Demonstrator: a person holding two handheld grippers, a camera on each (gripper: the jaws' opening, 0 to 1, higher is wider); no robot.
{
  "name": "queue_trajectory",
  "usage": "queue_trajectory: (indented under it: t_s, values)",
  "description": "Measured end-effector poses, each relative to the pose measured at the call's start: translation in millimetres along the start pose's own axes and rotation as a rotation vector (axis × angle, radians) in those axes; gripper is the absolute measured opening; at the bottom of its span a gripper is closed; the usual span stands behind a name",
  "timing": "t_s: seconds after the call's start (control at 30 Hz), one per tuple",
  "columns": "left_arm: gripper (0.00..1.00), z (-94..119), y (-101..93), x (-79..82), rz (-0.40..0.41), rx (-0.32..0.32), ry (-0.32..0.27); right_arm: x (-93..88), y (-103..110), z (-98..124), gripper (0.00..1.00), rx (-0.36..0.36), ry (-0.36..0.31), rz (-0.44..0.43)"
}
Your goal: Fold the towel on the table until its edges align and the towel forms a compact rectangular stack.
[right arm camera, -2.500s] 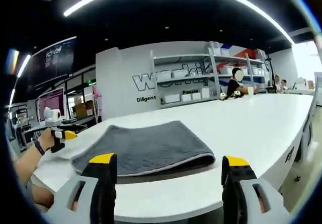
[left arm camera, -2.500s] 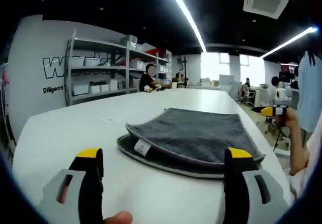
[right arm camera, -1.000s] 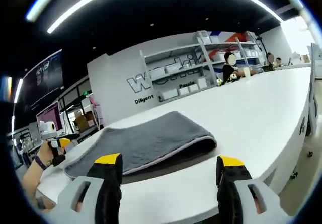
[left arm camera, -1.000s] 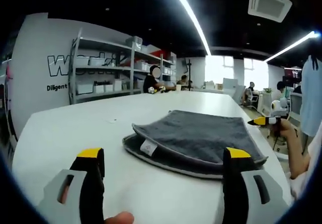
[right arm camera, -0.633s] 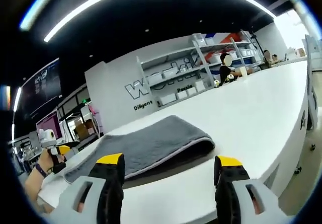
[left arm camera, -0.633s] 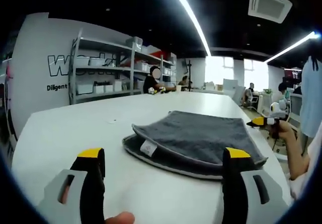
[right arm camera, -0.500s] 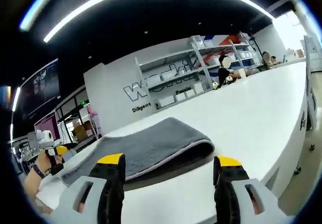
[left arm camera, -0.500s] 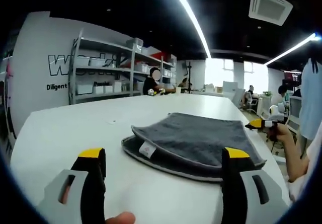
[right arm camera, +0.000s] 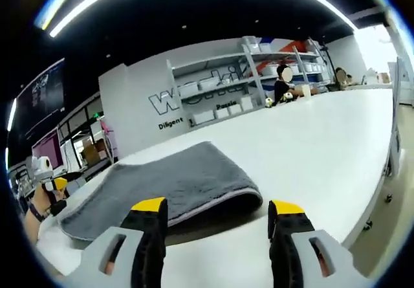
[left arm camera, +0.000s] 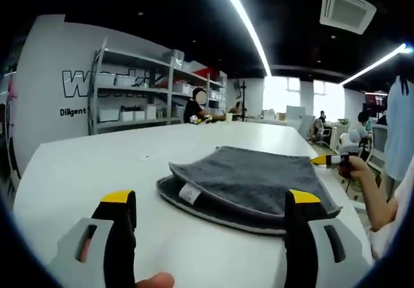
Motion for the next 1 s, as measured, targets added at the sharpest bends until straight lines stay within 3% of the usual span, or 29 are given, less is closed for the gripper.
queue_trajectory:
  t_s: [0.23,0.33,0.67,0.83,1.0]
  values:
    - [0.94,0.3,1.3,2.0,0.001,-0.003,-0.007,-0.2,-9.8,0.5,0.47,0.035,0.017,-0.045]
    - [0.94,0.8,1.9,3.0,0.0,-0.002,-0.01,-2.1,-15.1,-2.2,0.37,0.011,0.047,0.0]
    - [0.94,1.5,6.3,3.7,-0.002,0.001,-0.006,-0.6,-26.6,-5.3,0.28,0.038,0.036,-0.063]
    - [0.93,2.0,7.2,3.9,-0.002,0.002,-0.006,-2.4,-25.8,-8.4,0.25,-0.044,0.079,0.093]
    - [0.93,2.1,9.4,4.3,-0.005,0.006,-0.001,-4.5,-23.5,-11.4,0.24,-0.083,0.094,0.162]
Point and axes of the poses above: the point that each gripper's makers call its tool centre point, and the gripper's own axes: z roughly backward along the fingers, y roughly to its left, x roughly out of its top, the point moved 10 cm from there along z, roughly backward along the fingers, and after that the axes turned 8 degrees about y, right-handed, at the moved point
